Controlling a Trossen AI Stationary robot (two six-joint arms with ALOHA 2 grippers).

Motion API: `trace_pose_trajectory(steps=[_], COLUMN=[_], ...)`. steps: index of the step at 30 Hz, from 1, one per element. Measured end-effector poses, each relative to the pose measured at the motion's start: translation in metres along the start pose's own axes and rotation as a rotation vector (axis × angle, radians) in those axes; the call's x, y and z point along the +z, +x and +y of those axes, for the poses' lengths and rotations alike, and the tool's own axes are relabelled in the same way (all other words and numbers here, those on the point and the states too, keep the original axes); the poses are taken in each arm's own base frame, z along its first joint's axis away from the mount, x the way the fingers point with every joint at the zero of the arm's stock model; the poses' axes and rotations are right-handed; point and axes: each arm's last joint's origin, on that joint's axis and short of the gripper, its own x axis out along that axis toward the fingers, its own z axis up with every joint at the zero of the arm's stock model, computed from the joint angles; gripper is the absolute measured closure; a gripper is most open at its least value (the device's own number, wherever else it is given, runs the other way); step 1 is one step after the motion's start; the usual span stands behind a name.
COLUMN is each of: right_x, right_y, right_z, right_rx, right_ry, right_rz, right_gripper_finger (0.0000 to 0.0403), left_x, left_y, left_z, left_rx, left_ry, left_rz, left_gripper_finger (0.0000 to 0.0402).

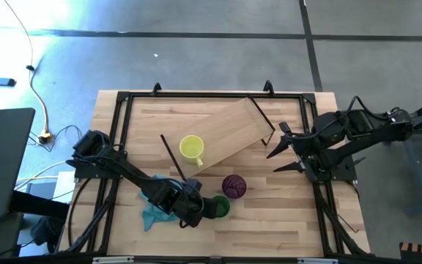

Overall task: Stack small to large cups/mugs on shelf
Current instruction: Put the green cup on the shelf

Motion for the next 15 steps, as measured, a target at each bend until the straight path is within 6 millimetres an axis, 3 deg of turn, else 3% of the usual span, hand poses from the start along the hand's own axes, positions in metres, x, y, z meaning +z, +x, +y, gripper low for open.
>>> trace_pose_trajectory(steps=[11,15], right_x=[0.0,0.0], right_y=[0.0,0.0], right_z=[0.0,0.0], right_rx=[0.0,0.0], right_ry=[0.0,0.0], right_rz=[0.0,0.0], right_gripper_finger=[0.0206,0.0206], left_x=[0.0,0.0001], left_y=[-0.0001,-0.0001], left_z=[0.0,0.0002], left_rx=[0.001,0.001], left_ry=[0.033,0.043], left_rz=[0.001,-0.006], left_gripper_finger=[0.0395,0.0398])
